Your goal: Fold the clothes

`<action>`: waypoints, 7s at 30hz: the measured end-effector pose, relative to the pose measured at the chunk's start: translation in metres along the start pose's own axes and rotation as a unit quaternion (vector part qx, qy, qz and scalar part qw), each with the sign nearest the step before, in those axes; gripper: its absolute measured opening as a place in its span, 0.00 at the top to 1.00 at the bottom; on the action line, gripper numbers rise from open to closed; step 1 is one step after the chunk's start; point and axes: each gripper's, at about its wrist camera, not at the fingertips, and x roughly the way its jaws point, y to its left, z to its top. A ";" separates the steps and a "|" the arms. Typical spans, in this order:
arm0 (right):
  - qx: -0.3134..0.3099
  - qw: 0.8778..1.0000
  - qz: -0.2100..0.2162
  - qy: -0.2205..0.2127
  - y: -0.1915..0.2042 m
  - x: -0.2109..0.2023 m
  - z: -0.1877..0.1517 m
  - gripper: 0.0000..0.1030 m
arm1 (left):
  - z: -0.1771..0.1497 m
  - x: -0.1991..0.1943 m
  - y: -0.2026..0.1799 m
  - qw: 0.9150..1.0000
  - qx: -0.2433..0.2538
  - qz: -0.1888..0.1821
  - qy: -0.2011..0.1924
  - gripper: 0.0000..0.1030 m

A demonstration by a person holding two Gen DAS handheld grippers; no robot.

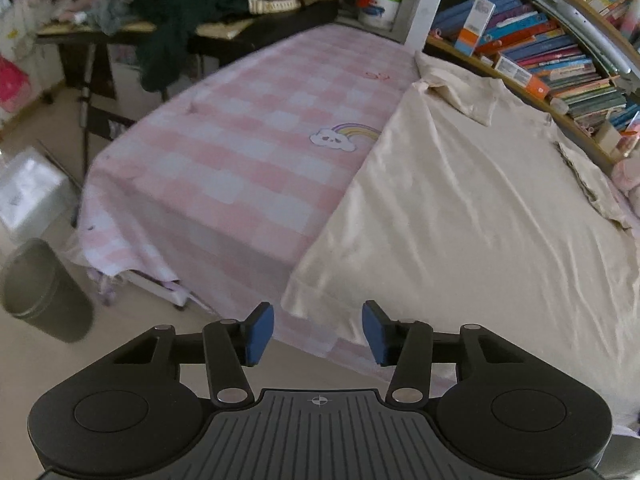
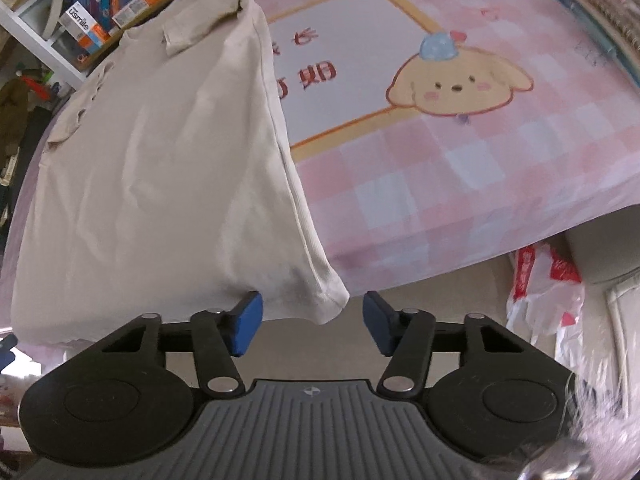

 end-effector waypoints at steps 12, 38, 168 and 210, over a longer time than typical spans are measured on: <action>-0.007 0.998 0.038 0.058 0.000 0.017 0.020 0.53 | 0.034 0.039 0.044 0.989 -0.032 -0.122 0.074 0.49; -0.039 0.995 0.081 0.054 0.005 -0.004 0.037 0.86 | 0.023 0.043 0.030 0.974 0.000 -0.203 0.104 0.78; -0.276 0.948 -0.007 -0.157 0.153 0.141 0.252 0.19 | 0.129 0.186 -0.351 0.961 0.259 -0.085 -0.043 0.63; -0.323 0.936 -0.021 -0.141 0.143 0.121 0.252 0.13 | 0.127 0.117 -0.212 0.982 0.179 0.009 -0.050 0.59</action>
